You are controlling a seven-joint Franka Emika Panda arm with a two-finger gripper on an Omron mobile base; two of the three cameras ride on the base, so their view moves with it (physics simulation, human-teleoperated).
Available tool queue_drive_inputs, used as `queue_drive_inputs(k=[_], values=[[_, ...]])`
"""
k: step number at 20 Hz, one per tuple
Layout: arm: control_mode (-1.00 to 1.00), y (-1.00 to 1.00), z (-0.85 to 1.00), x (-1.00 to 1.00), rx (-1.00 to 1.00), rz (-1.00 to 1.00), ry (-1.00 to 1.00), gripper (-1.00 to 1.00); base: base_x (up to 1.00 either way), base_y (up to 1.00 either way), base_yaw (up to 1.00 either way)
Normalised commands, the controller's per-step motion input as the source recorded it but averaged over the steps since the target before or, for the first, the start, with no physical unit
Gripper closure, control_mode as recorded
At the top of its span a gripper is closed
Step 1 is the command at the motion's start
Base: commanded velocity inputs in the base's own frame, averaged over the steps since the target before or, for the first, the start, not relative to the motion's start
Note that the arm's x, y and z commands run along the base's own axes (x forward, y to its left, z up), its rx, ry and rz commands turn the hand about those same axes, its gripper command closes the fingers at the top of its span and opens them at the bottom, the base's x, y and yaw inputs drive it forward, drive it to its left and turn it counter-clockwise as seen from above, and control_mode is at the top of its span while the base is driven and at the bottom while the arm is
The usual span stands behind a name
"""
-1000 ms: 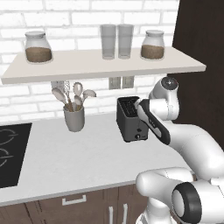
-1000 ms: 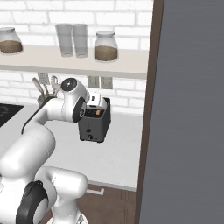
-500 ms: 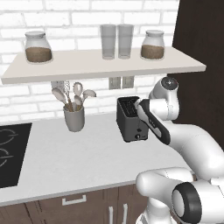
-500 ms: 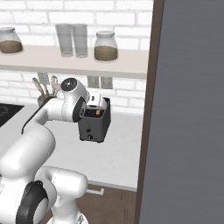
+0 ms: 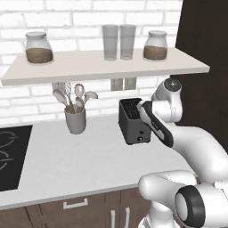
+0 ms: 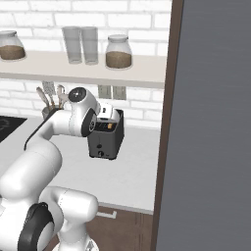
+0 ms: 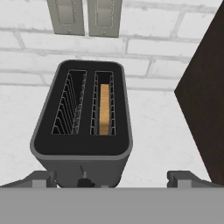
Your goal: Start the toaster. Once the lever pops up, take the bread to the plate on the dining counter.
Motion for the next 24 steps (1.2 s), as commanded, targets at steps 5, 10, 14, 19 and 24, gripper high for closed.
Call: queue_drive_inputs(k=[5, 10, 14, 19, 24], values=[[-1.00, 0.00, 0.00, 0.00, 0.00, 0.00, 0.00, -1.00, 0.00, 0.00, 0.00], [-1.00, 0.00, 0.00, 0.00, 0.00, 0.00, 0.00, -1.00, 0.00, 0.00, 0.00], [-1.00, 0.00, 0.00, 0.00, 0.00, 0.00, 0.00, -1.00, 0.00, 0.00, 0.00], [-1.00, 0.00, 0.00, 0.00, 0.00, 0.00, 0.00, -1.00, 0.00, 0.00, 0.00], [-1.00, 0.00, 0.00, 0.00, 0.00, 0.00, 0.00, -1.00, 0.00, 0.00, 0.00]])
